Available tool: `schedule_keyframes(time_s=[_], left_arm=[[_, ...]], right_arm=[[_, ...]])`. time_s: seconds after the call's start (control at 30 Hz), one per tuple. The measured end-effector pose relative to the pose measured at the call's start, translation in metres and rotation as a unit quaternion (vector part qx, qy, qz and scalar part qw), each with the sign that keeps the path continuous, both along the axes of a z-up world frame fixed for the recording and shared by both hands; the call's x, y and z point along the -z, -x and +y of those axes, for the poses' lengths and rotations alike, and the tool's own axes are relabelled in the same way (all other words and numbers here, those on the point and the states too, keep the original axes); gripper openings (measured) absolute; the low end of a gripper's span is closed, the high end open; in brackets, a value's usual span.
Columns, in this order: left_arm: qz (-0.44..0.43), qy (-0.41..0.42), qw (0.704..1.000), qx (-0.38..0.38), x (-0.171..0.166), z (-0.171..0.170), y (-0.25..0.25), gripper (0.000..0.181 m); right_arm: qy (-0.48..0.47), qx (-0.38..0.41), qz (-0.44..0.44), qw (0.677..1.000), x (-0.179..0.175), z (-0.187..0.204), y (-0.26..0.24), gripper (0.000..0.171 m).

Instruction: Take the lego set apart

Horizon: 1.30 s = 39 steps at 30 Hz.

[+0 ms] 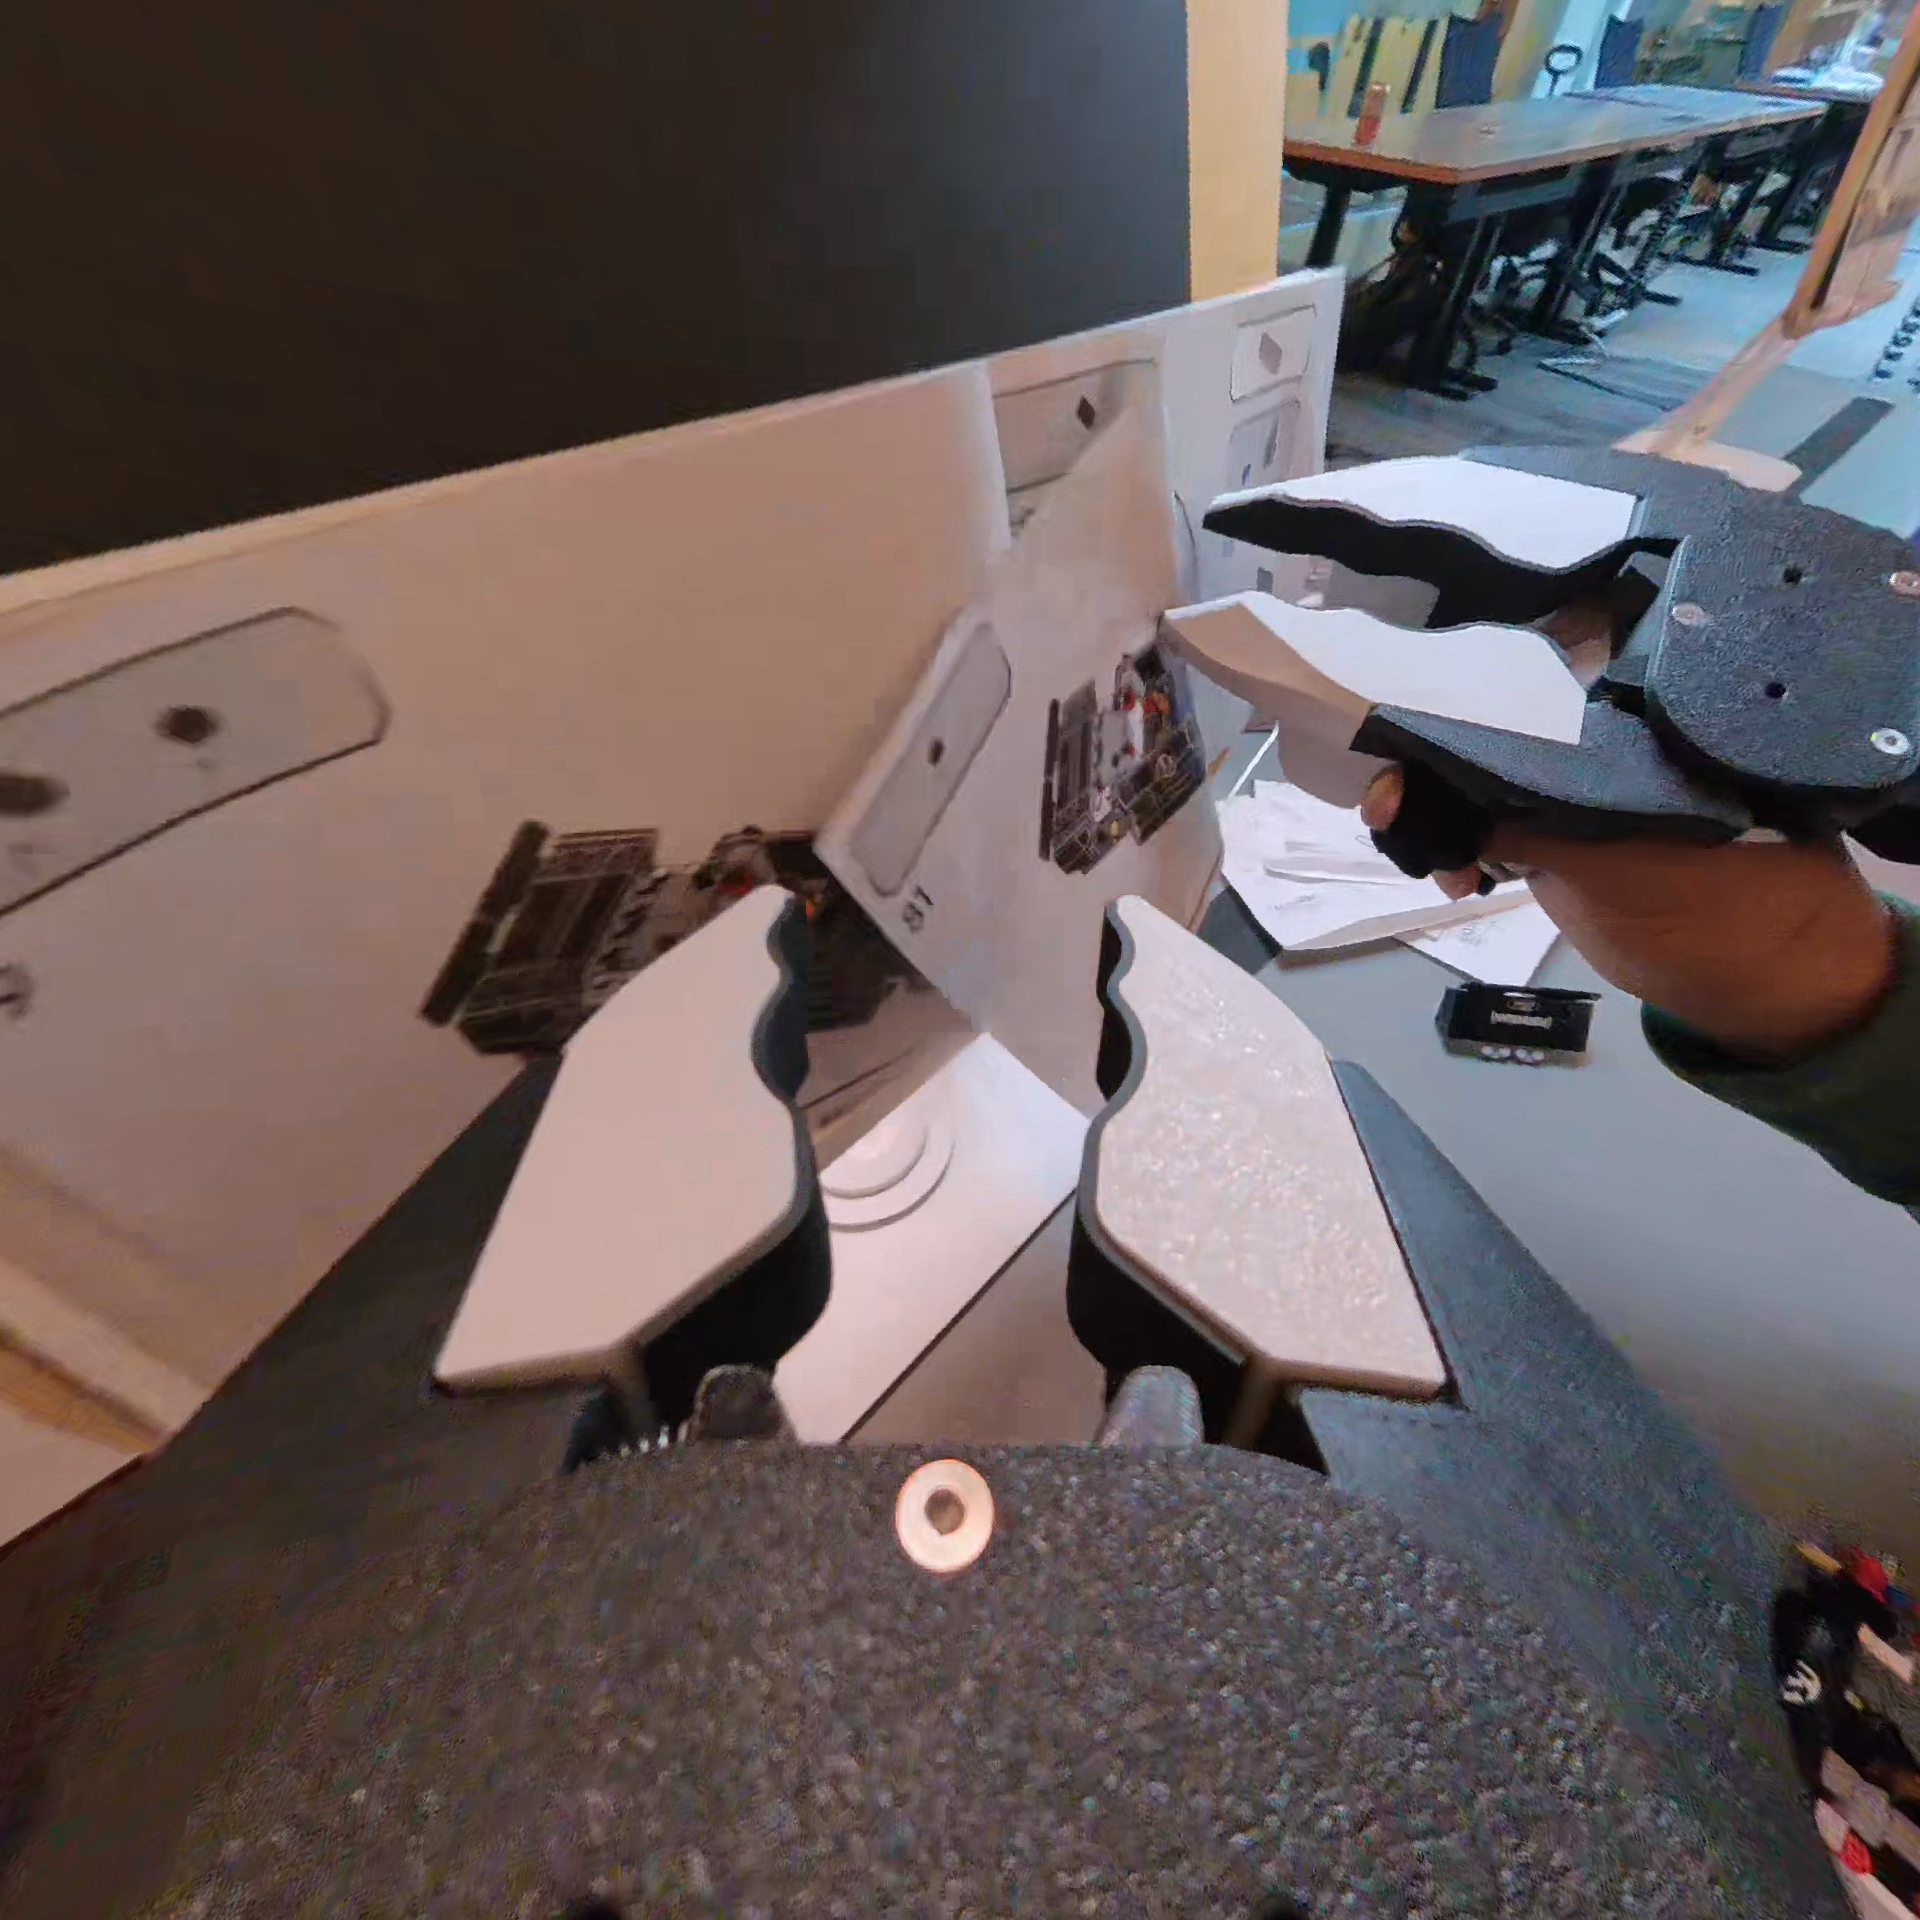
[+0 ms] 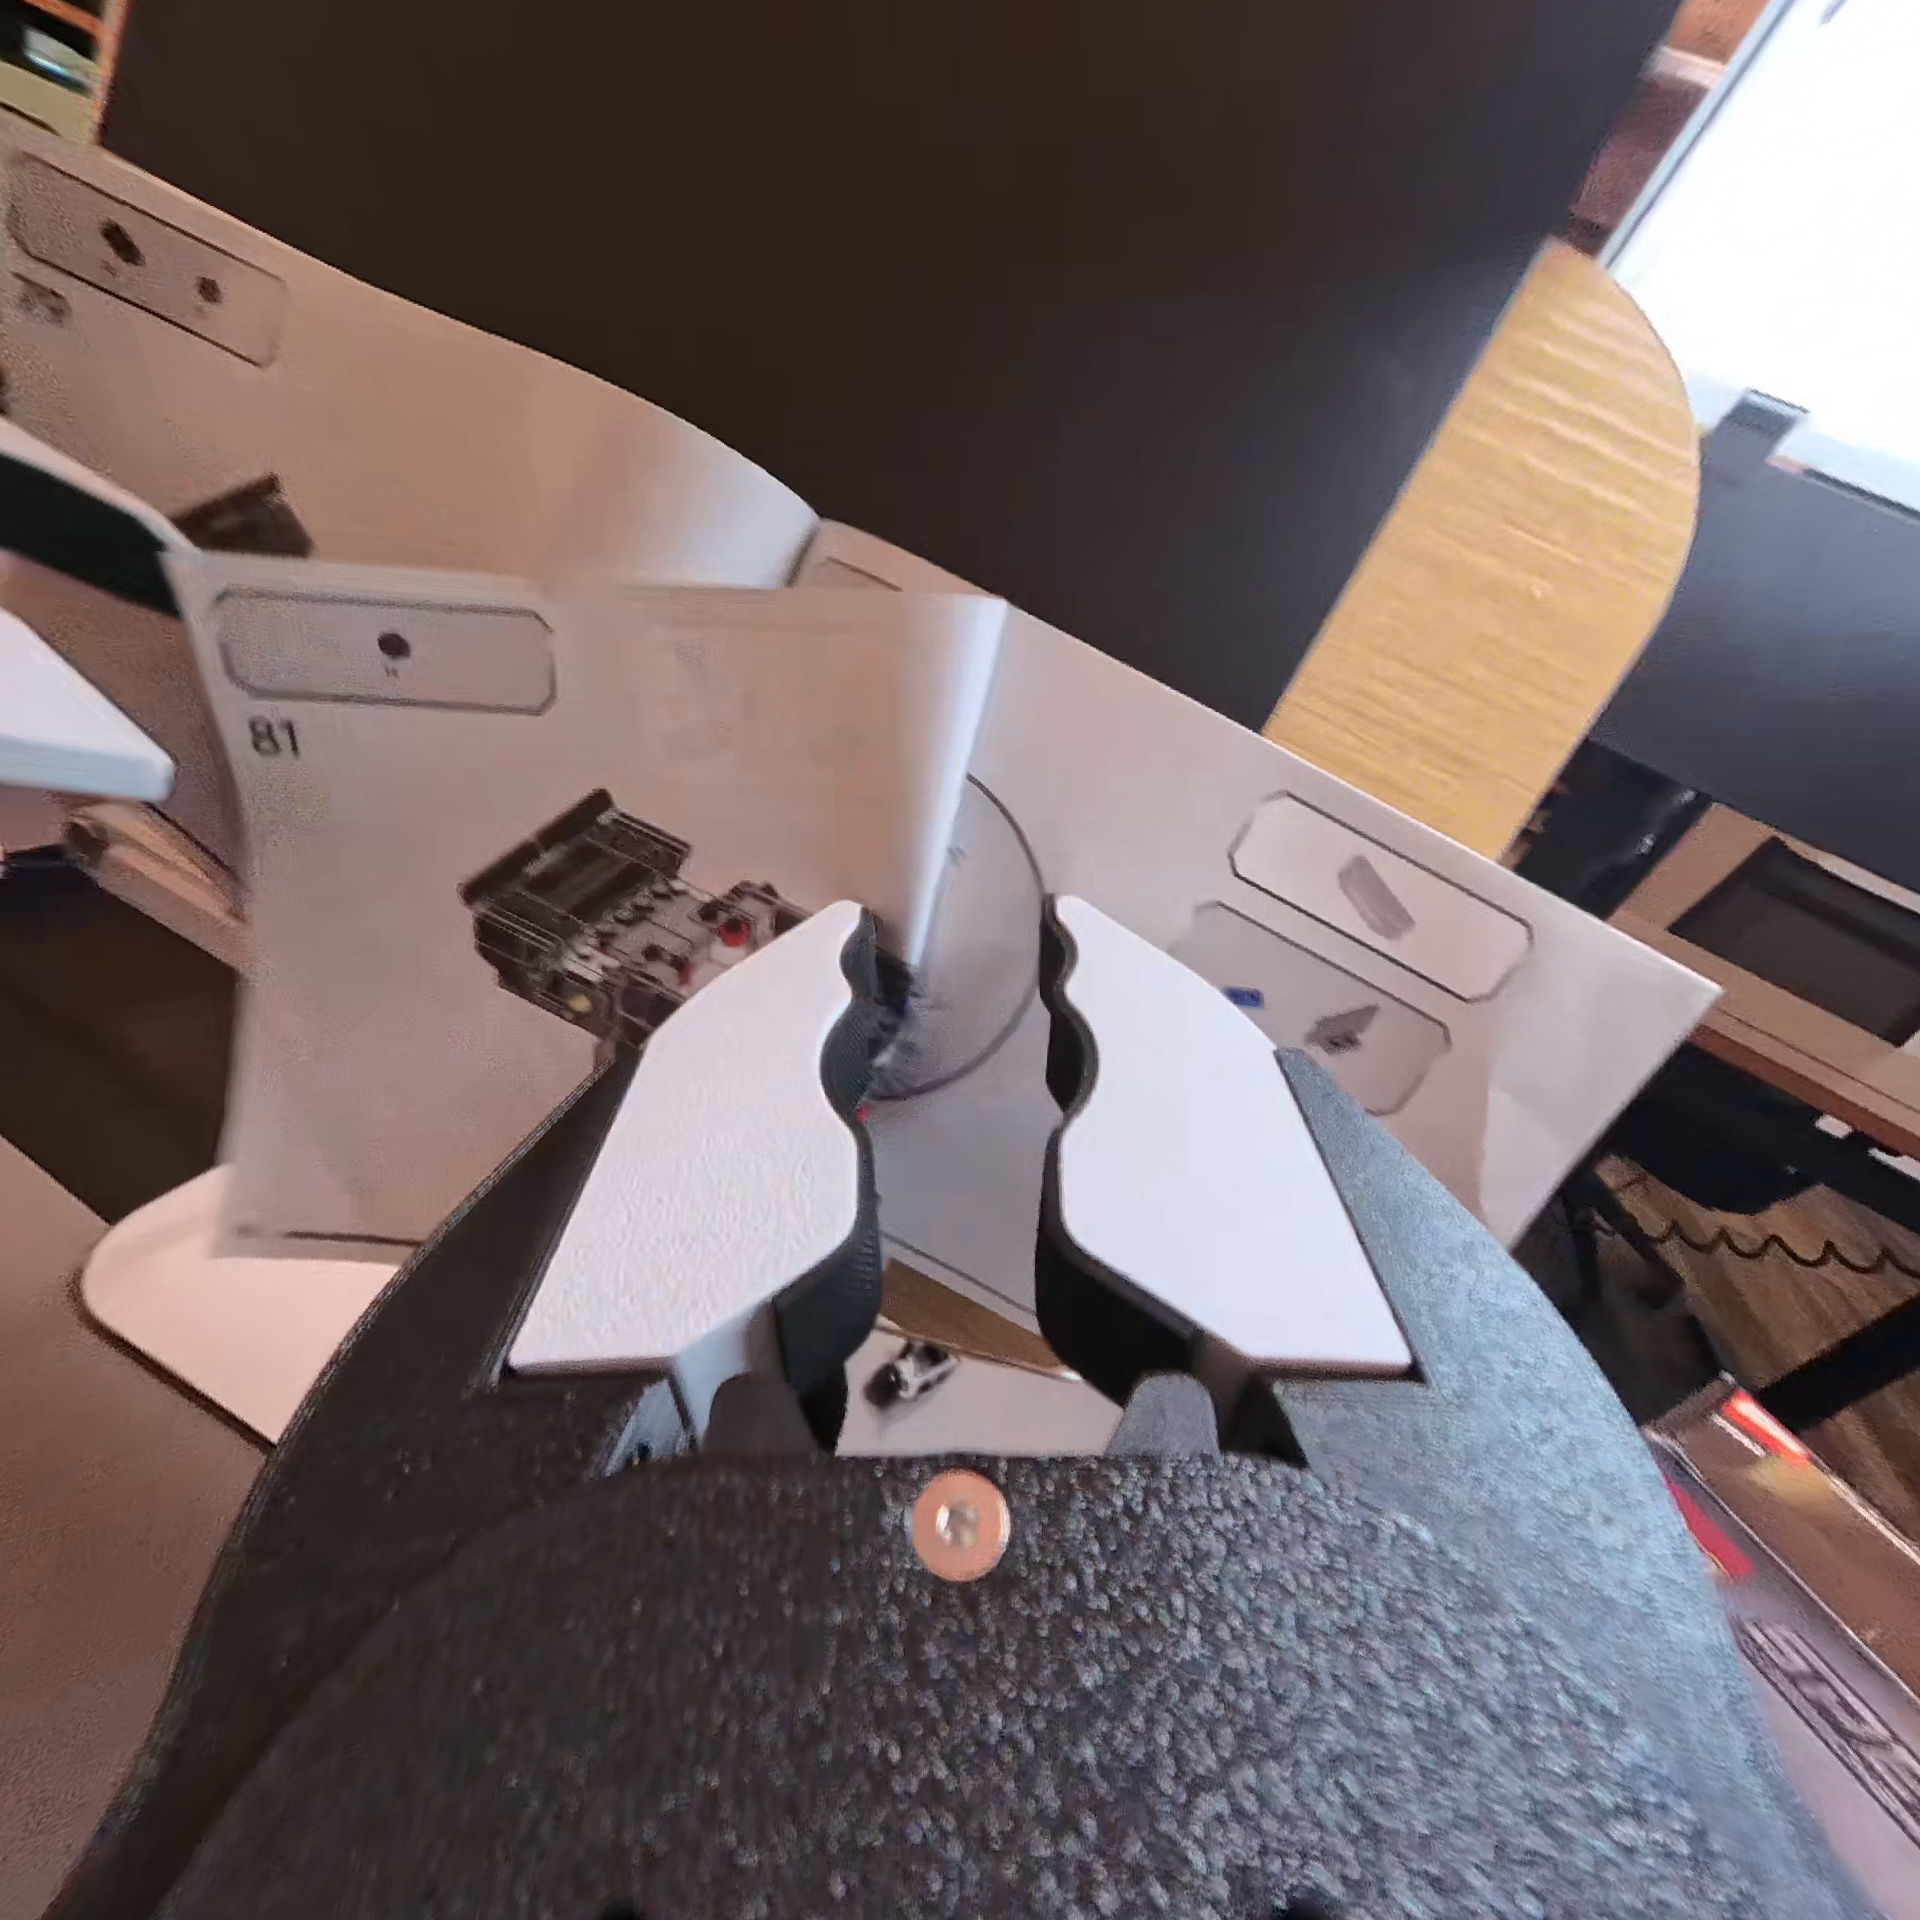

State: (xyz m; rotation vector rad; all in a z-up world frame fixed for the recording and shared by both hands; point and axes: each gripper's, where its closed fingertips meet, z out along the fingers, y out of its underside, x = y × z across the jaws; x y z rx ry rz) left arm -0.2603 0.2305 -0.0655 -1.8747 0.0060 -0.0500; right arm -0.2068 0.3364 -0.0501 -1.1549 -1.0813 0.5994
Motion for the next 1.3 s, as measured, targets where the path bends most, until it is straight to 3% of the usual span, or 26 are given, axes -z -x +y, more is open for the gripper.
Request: schedule_keyframes(time_s=[0.1,0.17,0.3,0.53,0.67,0.77,0.9,0.97,1.1,1.2,1.3], left_arm=[[-0.029,0.009,0.996,0.085,0.012,0.025,-0.045,0.023],[-0.026,-0.01,0.994,0.107,0.011,0.04,-0.069,0.016],[-0.04,-0.06,0.983,0.168,-0.005,0.06,-0.116,0.025],[-0.073,-0.104,0.969,0.214,-0.047,0.082,-0.145,0.041],[-0.073,-0.106,0.963,0.236,-0.06,0.092,-0.15,0.053],[-0.055,-0.103,0.963,0.241,-0.065,0.096,-0.148,0.058],[-0.026,-0.088,0.967,0.237,-0.063,0.101,-0.146,0.059],[-0.023,-0.084,0.968,0.234,-0.062,0.105,-0.146,0.059],[-0.002,-0.104,0.97,0.219,-0.073,0.102,-0.142,0.058],[0.075,-0.077,0.981,0.16,-0.065,0.096,-0.12,0.046],[0.188,0.007,0.976,0.109,-0.028,0.095,-0.097,0.03]], right_arm=[[0.021,0.022,0.008,0.999,0.0,0.017,-0.018,0.03],[0.039,0.021,0.031,0.999,-0.005,0.021,-0.034,0.031],[0.04,-0.046,0.067,0.996,-0.015,0.002,-0.068,0.039],[-0.033,-0.105,-0.011,0.994,0.041,-0.025,-0.101,0.058],[-0.002,-0.078,-0.023,0.997,0.057,-0.016,-0.093,0.061],[0.078,-0.091,-0.011,0.993,0.067,-0.013,-0.083,0.059],[0.121,-0.103,0.063,0.985,0.046,-0.025,-0.077,0.06],[0.111,-0.102,0.086,0.985,0.033,-0.03,-0.075,0.054],[0.106,-0.011,0.11,0.988,0.024,0.004,-0.082,0.011],[0.148,0.007,0.102,0.984,0.031,0.031,-0.08,0.004],[0.154,0.018,0.082,0.984,0.037,0.051,-0.072,0.005]])
